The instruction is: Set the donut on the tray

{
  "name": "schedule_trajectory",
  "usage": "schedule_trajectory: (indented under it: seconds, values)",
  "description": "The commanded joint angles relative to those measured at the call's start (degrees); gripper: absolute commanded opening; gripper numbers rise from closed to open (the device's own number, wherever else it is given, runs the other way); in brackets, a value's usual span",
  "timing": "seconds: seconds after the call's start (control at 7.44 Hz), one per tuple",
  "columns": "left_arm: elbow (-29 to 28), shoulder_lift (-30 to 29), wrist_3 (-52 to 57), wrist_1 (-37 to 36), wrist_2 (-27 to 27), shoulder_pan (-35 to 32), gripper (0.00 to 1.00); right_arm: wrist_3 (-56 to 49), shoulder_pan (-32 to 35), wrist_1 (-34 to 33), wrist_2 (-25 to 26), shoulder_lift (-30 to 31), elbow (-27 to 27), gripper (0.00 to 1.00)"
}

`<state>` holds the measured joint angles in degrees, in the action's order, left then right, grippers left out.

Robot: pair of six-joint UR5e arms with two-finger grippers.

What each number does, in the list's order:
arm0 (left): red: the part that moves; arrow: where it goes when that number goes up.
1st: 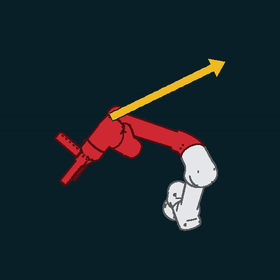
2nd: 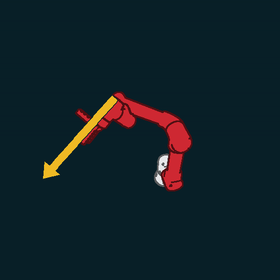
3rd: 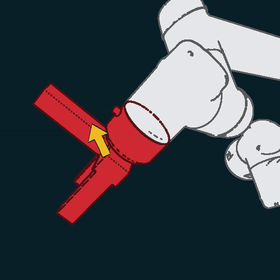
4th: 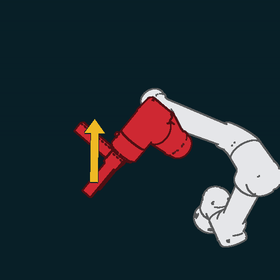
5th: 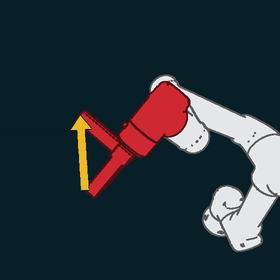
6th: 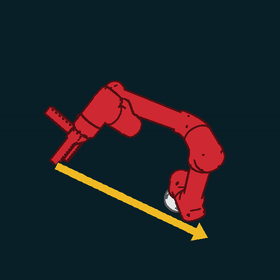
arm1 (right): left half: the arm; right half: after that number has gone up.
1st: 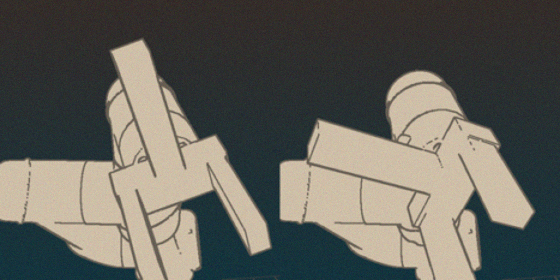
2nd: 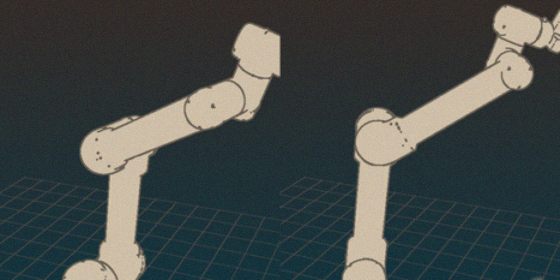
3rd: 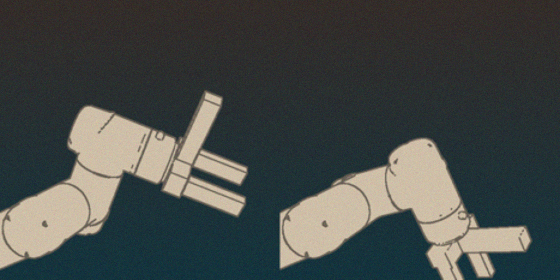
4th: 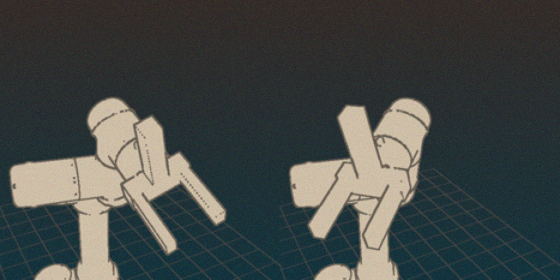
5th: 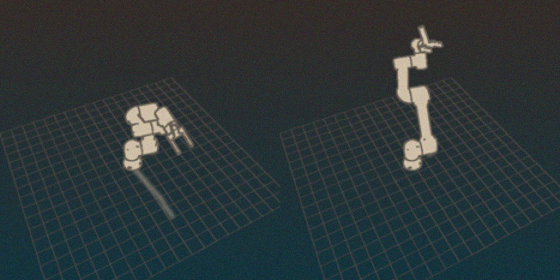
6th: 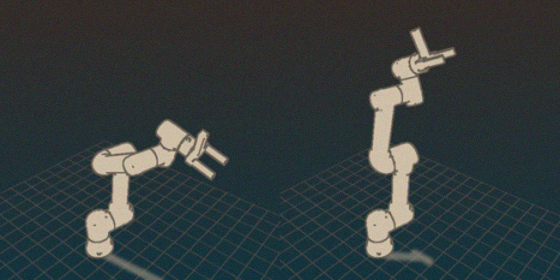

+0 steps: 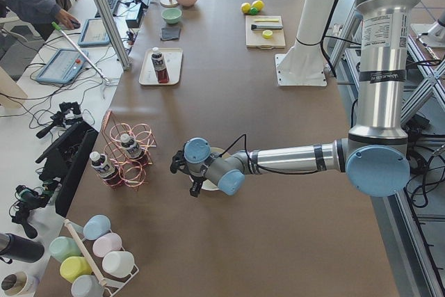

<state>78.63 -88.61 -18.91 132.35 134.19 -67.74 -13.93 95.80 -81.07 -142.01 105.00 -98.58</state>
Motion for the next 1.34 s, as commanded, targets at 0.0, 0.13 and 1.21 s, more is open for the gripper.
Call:
schedule_trajectory:
  seconds: [0.0, 0.13, 1.21]
  values:
    - [-3.0, 0.0, -3.0, 5.1, -0.1, 2.4, 0.67, 0.7, 0.0, 0.0, -1.9, 1.0, -0.1, 1.0]
    - [-2.6, -0.2, -3.1, 5.0, 0.2, 2.4, 0.65, 1.4, 0.0, 0.1, -1.9, 1.3, -0.2, 1.0]
    - [-2.1, -1.1, -2.3, 2.8, 3.0, 0.6, 0.5, 1.5, 0.0, 0.1, -2.7, 2.2, -0.2, 1.0]
